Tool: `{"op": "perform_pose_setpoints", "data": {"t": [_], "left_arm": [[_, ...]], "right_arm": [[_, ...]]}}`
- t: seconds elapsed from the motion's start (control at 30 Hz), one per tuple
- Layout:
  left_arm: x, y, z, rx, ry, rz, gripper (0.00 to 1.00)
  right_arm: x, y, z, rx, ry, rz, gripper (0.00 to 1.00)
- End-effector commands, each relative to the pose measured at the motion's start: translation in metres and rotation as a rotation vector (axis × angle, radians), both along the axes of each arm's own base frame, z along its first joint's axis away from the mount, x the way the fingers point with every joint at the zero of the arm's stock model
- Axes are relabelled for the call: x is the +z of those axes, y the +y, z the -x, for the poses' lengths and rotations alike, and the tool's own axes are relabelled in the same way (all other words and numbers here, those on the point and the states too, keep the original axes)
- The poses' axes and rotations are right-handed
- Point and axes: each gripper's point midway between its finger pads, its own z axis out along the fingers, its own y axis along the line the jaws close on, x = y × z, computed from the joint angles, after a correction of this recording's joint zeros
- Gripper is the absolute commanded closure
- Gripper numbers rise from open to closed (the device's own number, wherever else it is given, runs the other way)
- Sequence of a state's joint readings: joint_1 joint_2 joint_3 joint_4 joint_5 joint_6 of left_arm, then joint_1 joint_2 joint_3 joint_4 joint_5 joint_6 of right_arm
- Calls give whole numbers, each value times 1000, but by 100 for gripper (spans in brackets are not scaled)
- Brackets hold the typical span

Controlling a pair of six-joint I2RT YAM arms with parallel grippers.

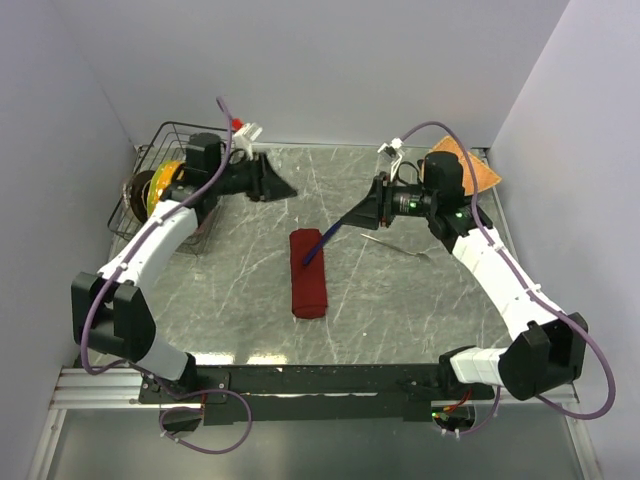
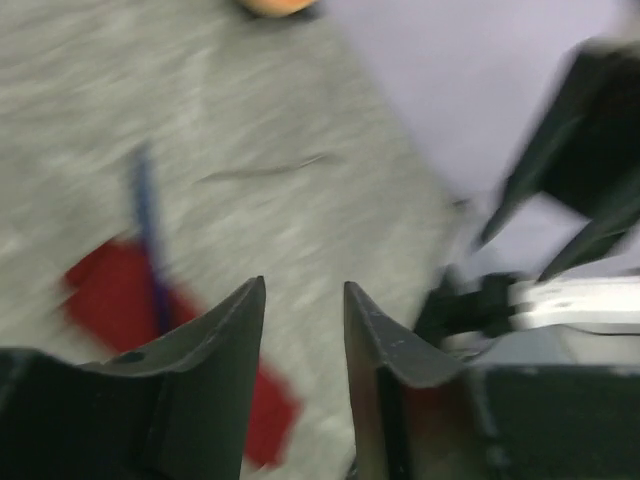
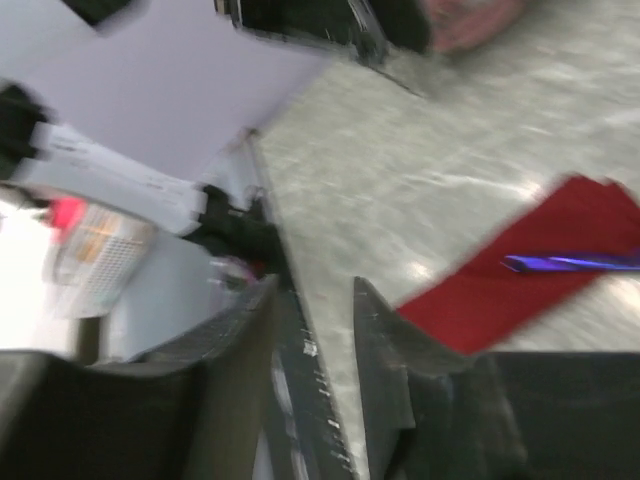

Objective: Fold the napkin into a case and place the utensils inside
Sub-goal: Pick up the knife from the folded napkin.

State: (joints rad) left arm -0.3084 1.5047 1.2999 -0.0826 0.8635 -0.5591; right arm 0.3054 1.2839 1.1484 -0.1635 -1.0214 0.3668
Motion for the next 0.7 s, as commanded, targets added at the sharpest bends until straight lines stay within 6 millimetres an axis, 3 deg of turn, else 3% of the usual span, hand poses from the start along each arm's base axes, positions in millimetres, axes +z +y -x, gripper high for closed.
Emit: {"op": "perform_pose_setpoints", "data": {"t": [0.0, 0.07, 0.13, 0.17, 0.2, 0.23, 0.27, 0.3, 0.47, 0.67], "left_arm": [[-44, 53, 16, -70, -251, -394, 55], [-55, 54, 7, -63, -251, -434, 49], [-55, 47, -15, 7, -261, -480, 48], [-72, 27, -18, -26, -229, -502, 46], [-61, 14, -27, -25, -261, -507, 44], [-67, 4, -27, -48, -248, -526, 43], [-86, -14, -31, -71, -208, -552, 41], [-78, -24, -44, -36, -222, -562, 42], [-133, -52, -78, 36, -133, -789, 50], [-189, -67, -85, -3, -51, -909, 51]], "right_arm": [[-42, -33, -8, -139, 24, 221, 45], [-64, -47, -18, -231, 87, 280, 40], [-81, -62, -30, -302, 185, 307, 39], [-87, -69, -36, -330, 214, 321, 39], [-93, -74, -37, -340, 253, 331, 39], [-97, -81, -45, -361, 274, 340, 39], [-100, -87, -49, -380, 284, 353, 39], [-104, -91, -51, -385, 297, 370, 39], [-110, -109, -61, -444, 291, 449, 38], [-120, -111, -57, -447, 314, 464, 37]]}}
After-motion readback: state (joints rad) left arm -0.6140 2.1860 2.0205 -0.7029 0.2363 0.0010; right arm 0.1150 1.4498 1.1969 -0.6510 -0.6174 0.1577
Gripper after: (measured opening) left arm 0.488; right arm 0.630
